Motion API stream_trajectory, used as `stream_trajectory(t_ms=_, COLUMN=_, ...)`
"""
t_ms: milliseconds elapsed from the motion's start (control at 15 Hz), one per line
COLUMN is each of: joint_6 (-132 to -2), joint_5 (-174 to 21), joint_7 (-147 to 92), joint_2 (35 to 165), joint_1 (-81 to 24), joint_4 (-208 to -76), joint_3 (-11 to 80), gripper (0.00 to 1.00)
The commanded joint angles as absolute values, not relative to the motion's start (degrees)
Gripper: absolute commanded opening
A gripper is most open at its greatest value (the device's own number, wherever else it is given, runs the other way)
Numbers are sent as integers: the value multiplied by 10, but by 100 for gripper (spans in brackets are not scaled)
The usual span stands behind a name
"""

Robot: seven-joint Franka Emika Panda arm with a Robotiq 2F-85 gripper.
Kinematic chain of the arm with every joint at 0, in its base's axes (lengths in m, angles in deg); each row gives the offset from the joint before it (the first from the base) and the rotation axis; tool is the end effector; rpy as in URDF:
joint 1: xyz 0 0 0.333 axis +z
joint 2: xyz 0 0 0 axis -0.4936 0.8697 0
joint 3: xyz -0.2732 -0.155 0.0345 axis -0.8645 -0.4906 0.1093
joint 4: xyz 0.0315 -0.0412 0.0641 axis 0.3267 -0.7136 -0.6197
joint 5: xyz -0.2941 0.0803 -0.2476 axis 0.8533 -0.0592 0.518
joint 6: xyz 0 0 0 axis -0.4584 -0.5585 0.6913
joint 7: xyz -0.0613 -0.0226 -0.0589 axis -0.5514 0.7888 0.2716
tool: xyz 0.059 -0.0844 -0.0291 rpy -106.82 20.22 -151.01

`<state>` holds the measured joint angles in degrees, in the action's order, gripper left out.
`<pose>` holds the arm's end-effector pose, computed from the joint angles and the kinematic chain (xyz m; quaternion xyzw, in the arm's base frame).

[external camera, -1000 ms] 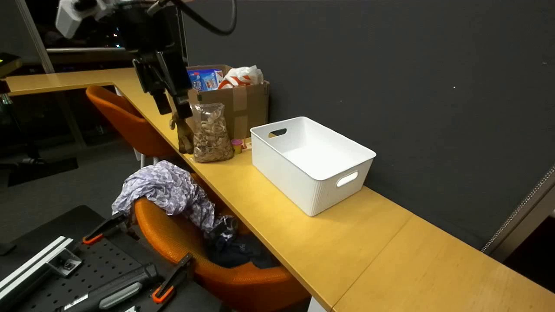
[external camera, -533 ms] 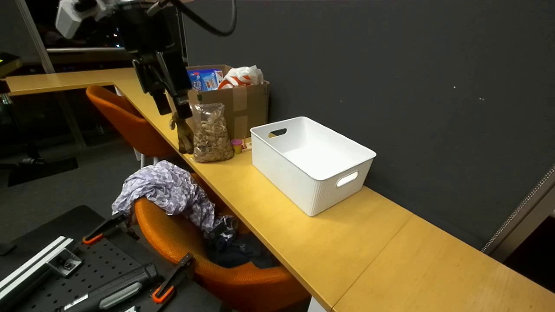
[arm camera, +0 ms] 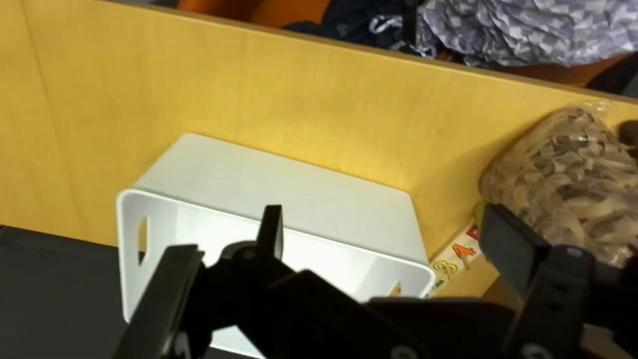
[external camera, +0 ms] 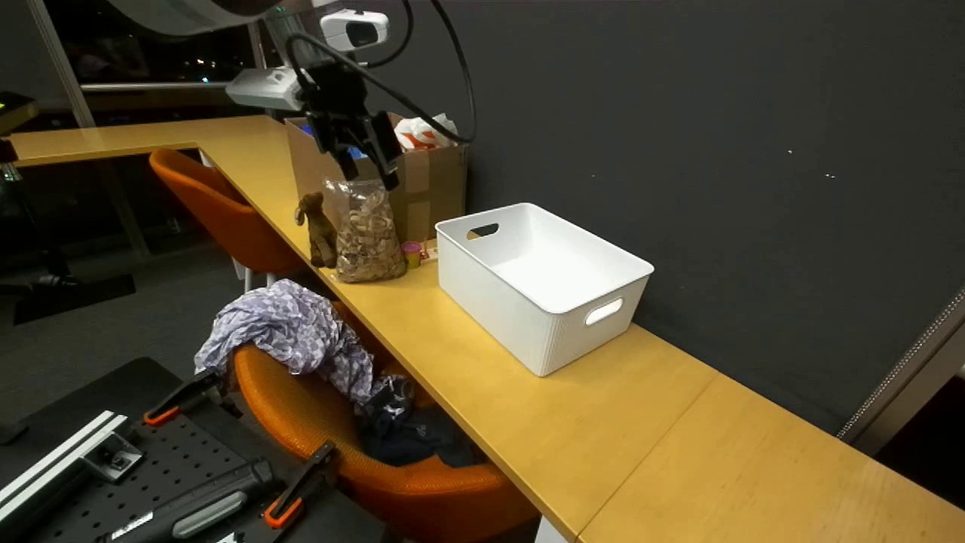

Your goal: Remove some rubber bands from the plastic and put them on the counter.

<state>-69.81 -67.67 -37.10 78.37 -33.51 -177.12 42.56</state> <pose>0.5340 -0.0004 0.4387 0.9864 -0.0531 0.1407 0.0662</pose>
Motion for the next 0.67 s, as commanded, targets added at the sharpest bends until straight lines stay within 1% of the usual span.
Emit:
stream_trajectory(t_ms=0, joint_6=-712, joint_5=-687, joint_7=-357, joint_2=914, joint_1=-300, joint_4=-1631, joint_3=428, gripper=72)
stream_trajectory(t_ms=267, joint_6=-681, joint_5=-667, joint_7=-342, joint_2=1016, joint_1=-254, joint_4=-1490, joint_3=425, gripper=42)
stream_trajectory(t_ms=467, joint_6=-665, joint_5=-690, joint_7=-302, joint_2=1087, joint_1=-236, joint_4=-1390, joint_3=428, gripper=18)
stream_trajectory(t_ms=600, joint_6=-649, joint_5=-707, joint_7=-273, joint_2=1136, joint_1=-228, joint_4=-1326, joint_3=434, gripper=5)
